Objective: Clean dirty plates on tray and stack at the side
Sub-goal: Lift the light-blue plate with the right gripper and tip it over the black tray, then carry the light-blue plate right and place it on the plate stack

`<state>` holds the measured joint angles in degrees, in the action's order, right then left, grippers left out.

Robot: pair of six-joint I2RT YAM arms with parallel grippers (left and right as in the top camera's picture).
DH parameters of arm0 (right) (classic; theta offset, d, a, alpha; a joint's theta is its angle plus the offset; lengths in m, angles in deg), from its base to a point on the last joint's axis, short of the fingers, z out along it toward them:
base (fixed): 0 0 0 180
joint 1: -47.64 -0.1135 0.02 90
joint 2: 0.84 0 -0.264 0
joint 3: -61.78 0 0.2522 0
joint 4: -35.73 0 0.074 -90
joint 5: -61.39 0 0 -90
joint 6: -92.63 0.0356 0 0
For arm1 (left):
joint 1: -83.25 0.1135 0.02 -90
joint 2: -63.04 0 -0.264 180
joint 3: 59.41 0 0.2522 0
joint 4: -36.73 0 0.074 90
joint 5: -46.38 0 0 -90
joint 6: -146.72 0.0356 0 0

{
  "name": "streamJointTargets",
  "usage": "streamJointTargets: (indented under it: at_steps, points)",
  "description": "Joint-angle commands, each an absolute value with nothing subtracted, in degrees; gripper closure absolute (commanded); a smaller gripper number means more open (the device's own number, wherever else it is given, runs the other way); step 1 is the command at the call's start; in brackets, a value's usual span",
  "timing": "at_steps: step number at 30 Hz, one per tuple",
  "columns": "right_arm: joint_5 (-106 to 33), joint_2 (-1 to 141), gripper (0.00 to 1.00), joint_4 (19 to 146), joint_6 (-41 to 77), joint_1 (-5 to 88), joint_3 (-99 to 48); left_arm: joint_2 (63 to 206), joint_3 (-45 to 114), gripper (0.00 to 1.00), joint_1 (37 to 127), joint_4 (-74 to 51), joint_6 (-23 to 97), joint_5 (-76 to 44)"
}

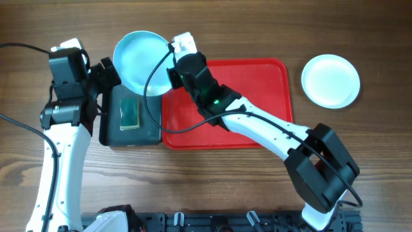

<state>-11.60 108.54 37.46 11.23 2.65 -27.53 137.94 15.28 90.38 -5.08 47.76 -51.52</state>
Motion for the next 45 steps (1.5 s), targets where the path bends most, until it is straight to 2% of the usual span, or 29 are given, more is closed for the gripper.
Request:
streamJointTargets:
  at_steps: [1, 13, 17, 24, 26, 30, 34, 39, 45]
  points:
    - [-8.84, 107.82, 0.96, 34.01, 1.99, 0.75, -28.75, 138.05, 15.65, 0.00, 90.45, -4.93, 47.07, -52.25]
    - [2.26, 109.57, 0.96, 17.13, -35.26, -6.18, -28.75, 138.05, 15.65, 0.00, 90.45, -4.93, 47.07, -52.25]
    - [2.48, 109.57, 0.96, 14.42, -37.57, -6.90, -28.75, 138.05, 15.65, 0.00, 90.45, -4.93, 47.07, -52.25]
    - [2.54, 109.57, 0.96, 15.06, -29.68, -6.70, -28.75, 138.05, 15.65, 0.00, 90.45, -4.93, 47.09, -52.25]
    - [2.89, 109.57, 0.96, 16.67, -20.70, -5.63, -28.75, 138.05, 15.65, 0.00, 90.45, -4.93, 47.07, -52.25]
    - [0.42, 109.57, 0.96, 29.02, 5.99, -1.72, -28.75, 138.05, 15.65, 0.00, 90.45, -4.93, 47.07, -52.25]
    - [-15.20, 109.57, 0.96, 39.14, 24.02, 3.13, -28.75, 138.05, 15.65, 0.00, 90.45, -4.93, 47.07, -52.25]
    - [-35.79, 107.25, 0.96, 44.30, 29.99, 11.98, -28.75, 138.05, 15.65, 0.00, 90.45, -4.93, 47.09, -52.25]
    - [-48.73, 101.17, 0.96, 59.27, 32.81, 33.25, -28.75, 138.05, 15.65, 0.00, 90.45, -4.93, 47.07, -52.25]
